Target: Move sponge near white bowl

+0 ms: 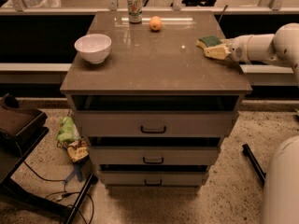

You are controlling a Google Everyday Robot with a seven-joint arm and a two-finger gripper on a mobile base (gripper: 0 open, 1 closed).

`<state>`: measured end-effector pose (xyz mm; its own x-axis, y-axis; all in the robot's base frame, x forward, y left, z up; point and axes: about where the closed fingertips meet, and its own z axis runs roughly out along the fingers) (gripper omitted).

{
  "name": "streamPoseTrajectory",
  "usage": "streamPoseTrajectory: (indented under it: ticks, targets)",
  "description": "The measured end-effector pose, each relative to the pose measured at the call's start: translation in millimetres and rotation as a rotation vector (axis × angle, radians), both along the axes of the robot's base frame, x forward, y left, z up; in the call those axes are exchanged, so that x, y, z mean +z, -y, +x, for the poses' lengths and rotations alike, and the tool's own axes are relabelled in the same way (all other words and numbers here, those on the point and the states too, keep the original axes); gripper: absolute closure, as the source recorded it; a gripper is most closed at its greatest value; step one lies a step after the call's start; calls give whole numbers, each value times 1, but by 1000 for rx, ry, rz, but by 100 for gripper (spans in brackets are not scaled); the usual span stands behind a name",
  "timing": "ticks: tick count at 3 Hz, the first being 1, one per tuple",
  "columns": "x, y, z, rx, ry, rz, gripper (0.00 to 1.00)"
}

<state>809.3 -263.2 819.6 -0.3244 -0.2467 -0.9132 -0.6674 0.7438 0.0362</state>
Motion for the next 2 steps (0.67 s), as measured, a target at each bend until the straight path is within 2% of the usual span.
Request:
streamPoseTrajectory:
  ticks: [1,2]
  targets:
    - [0,0,0,0,0,0,100]
    - [28,-15,7,44,30,-81,100]
